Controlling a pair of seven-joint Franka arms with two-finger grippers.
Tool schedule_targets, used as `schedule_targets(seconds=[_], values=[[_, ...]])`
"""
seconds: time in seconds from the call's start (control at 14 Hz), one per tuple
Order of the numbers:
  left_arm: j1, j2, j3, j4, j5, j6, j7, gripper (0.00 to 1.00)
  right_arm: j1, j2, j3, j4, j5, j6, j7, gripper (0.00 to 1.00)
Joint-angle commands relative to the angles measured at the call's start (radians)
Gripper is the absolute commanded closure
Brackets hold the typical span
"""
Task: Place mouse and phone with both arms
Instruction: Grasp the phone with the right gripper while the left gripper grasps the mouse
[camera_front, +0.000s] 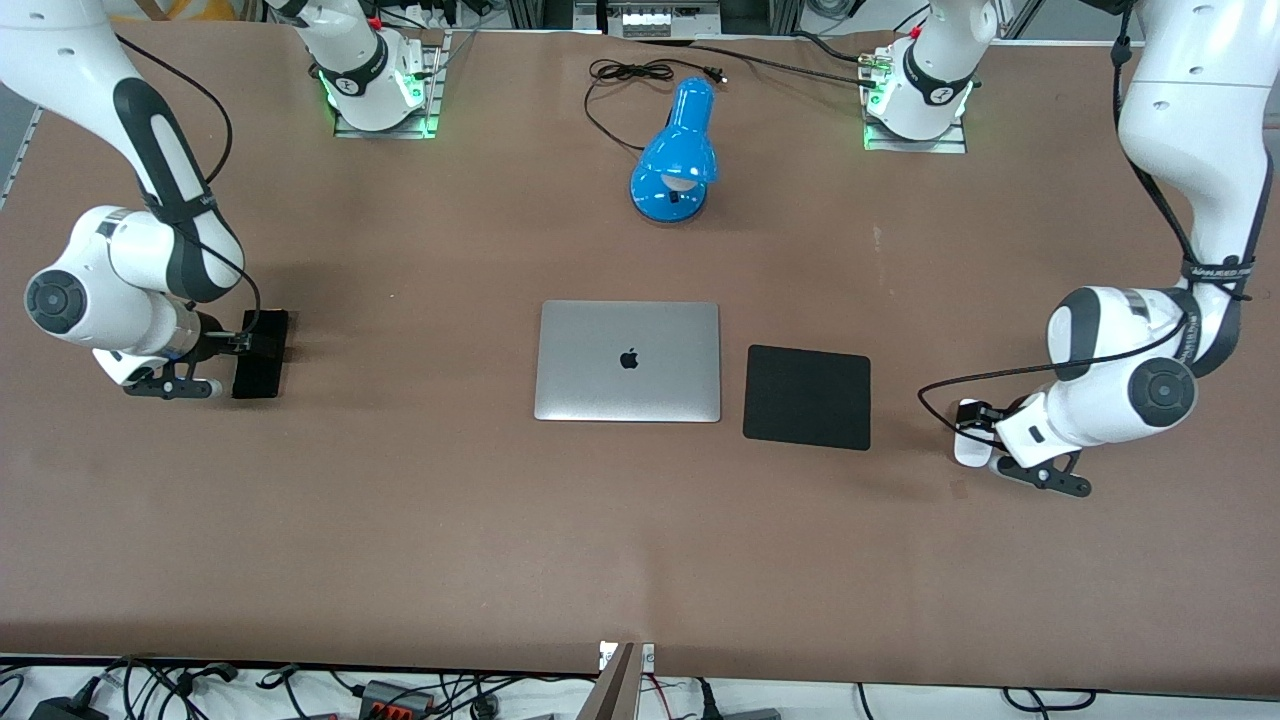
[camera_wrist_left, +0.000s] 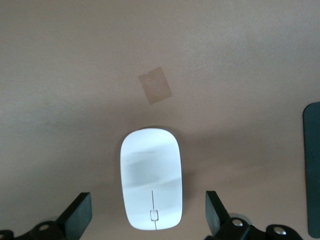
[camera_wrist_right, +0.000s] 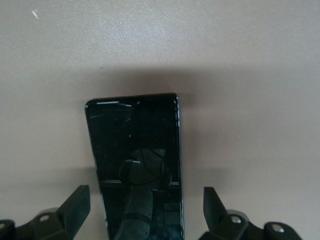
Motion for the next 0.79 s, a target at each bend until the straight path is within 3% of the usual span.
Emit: schedule_targets(seconds=[0.0,0.29,0.71], values=[[-0.021,-0.003,0.004,-0.003,0.108,0.012,-0.007,0.0,-0.011,0.019,0.016,0.003,0.022,0.04,-0.013,0.0],[-0.012,0.018,0.0,-0.009,0.116,0.015,-0.036,0.0,-0.011,0.037,0.019,0.006,0.045,0.046,-0.016,0.0],[-0.005,0.028,0.0,-0.068,0.115,0.123,-0.054,0.0,-0.005,0.045,0.019,0.01,0.045,0.046,-0.027,0.0]])
